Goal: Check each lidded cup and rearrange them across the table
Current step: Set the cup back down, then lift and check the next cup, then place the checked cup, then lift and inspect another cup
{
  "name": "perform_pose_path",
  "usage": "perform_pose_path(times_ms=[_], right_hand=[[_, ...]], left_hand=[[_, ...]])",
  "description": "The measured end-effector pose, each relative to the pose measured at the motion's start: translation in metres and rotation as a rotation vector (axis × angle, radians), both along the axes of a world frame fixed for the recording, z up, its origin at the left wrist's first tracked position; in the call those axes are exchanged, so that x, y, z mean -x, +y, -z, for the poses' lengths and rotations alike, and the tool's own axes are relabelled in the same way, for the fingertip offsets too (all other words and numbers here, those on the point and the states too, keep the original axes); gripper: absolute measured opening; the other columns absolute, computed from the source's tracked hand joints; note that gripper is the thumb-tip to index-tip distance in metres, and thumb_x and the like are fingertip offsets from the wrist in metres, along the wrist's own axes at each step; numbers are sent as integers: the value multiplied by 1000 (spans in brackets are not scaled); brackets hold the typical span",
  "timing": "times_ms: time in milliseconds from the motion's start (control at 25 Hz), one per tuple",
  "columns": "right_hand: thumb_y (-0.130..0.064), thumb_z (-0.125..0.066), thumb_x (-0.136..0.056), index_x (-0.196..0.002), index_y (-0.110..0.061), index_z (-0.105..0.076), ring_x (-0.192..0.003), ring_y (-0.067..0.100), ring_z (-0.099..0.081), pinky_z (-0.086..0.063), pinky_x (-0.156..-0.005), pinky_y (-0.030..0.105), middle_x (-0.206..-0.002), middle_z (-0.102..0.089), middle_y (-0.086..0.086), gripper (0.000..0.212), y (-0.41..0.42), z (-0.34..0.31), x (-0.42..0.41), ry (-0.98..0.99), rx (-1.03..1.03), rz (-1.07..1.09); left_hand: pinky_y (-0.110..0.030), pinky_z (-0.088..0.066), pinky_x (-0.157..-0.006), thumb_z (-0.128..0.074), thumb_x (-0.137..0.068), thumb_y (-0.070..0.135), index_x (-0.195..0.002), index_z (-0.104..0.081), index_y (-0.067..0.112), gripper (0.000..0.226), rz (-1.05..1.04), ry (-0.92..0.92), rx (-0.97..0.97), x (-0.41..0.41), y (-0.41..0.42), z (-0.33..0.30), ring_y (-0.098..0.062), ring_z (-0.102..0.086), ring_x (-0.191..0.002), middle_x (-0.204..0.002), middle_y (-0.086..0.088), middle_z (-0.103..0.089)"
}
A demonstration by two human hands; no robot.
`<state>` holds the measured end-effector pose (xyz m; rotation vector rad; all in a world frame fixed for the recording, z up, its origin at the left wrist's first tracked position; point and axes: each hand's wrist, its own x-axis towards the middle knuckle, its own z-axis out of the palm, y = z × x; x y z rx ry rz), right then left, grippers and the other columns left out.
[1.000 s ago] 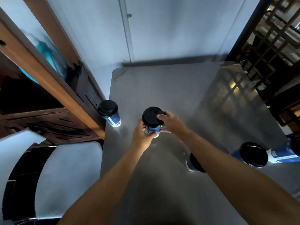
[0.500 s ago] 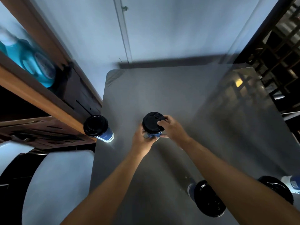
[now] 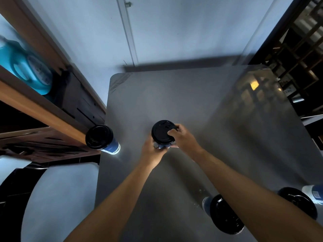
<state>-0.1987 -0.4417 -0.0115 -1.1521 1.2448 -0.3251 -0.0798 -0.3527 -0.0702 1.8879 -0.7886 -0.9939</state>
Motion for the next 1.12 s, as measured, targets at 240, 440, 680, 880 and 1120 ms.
perform_pose_path(times_ms=[240,440,680,880,1120], right_hand=[[-31,-62,-88,-128,-23,-55,-103,15,-62,-53,-99,49,-113,-67,-11,41,1,-12,8,35,14,-42],[-47,-61,-78,-135,-26,-52,-114,19,-59,-48,-104,48,-120,-61,-7,62,16,-26,29,118,109,-5],[-41,-63,-75,-131,-25,-54,-98,19,-63,-51,-87,39,-122,-65,-1,59,64,-60,72,182,253,91],[-28,-63,-89,-131,-22,-56,-108,14,-60,-45,-88,27,-120,-60,-6,43,121,-81,124,270,431,125],[-23,-59,-89,-127,-21,-59,-118,13,-58,-44,-101,28,-127,-63,-3,38,165,-78,184,310,477,239]], left_hand=[[-34,-56,-81,-66,-67,7,-147,-44,27,85,-4,22,-117,1,8,-12,-21,-64,-114,-126,3,-65],[-37,-49,-105,-74,-82,10,-160,-27,17,92,4,-49,-340,19,45,-26,-23,-47,-143,-156,-6,-46],[-34,-42,-112,-71,-84,11,-146,-50,13,65,86,-87,-326,49,110,-53,-22,-53,-137,-148,-7,-55],[-37,-46,-110,-69,-84,7,-141,-53,17,60,185,-88,-221,75,151,-65,-23,-56,-132,-143,-8,-59],[-36,-47,-108,-68,-84,5,-141,-53,19,61,257,-89,-130,116,171,-72,-21,-57,-132,-142,-6,-60]])
